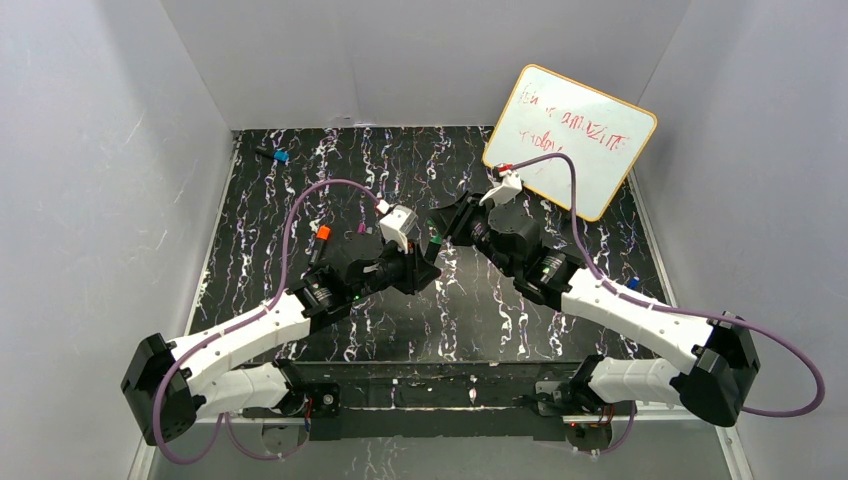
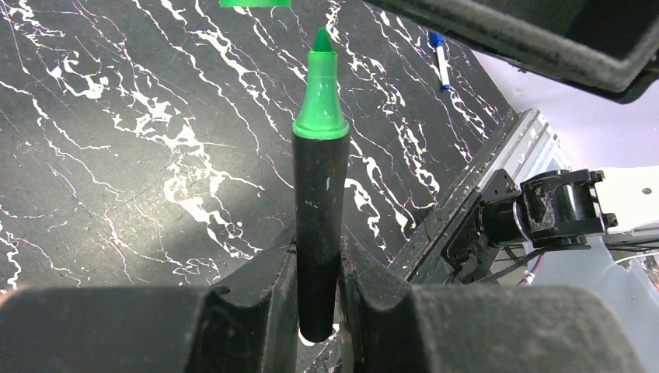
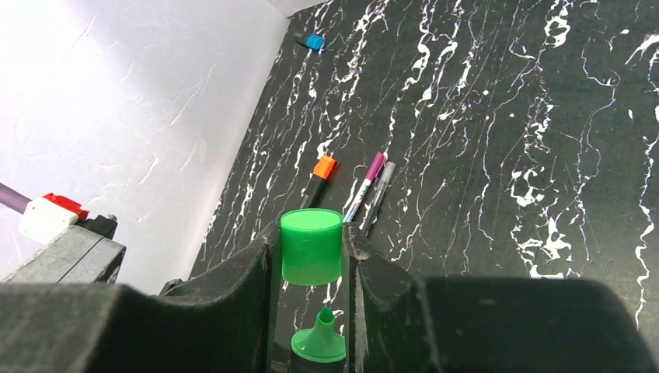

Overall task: Insert the pens into the pen caps
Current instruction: Insert the pen cap onto the pen.

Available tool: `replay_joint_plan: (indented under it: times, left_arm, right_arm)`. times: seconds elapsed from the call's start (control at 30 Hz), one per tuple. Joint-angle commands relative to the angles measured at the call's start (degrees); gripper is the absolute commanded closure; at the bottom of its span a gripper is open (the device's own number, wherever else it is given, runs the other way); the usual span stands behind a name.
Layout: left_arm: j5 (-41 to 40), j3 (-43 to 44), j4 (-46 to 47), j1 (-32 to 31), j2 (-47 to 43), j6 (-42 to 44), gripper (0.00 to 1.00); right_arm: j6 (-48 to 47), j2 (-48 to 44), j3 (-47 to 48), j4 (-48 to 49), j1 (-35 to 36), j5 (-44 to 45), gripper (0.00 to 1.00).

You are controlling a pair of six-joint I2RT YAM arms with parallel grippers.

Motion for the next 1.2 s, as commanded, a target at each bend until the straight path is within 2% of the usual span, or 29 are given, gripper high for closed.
replay_joint_plan:
  times: [0.0,0.47,1.17]
  left_arm:
    - [-0.58,1.48,-0.11,-0.25,-1.65,1.14,1.00]
    - [-2.31,2.25,-2.61,-0.25,-2.63,2.55,1.00]
    - [-3.02,3.29,-3.19,-0.23,-2.92,3.25,1.00]
  right_arm:
    - [-1.38,-1.02,2.68,1.82,0.53,0.62,0.99]
    - [-3.95,-4.03,3.19,-2.29,0.58,1.06,0.99]
    - [-1.35,-3.44,0.47,-3.45,1.64,-2.13,0.99]
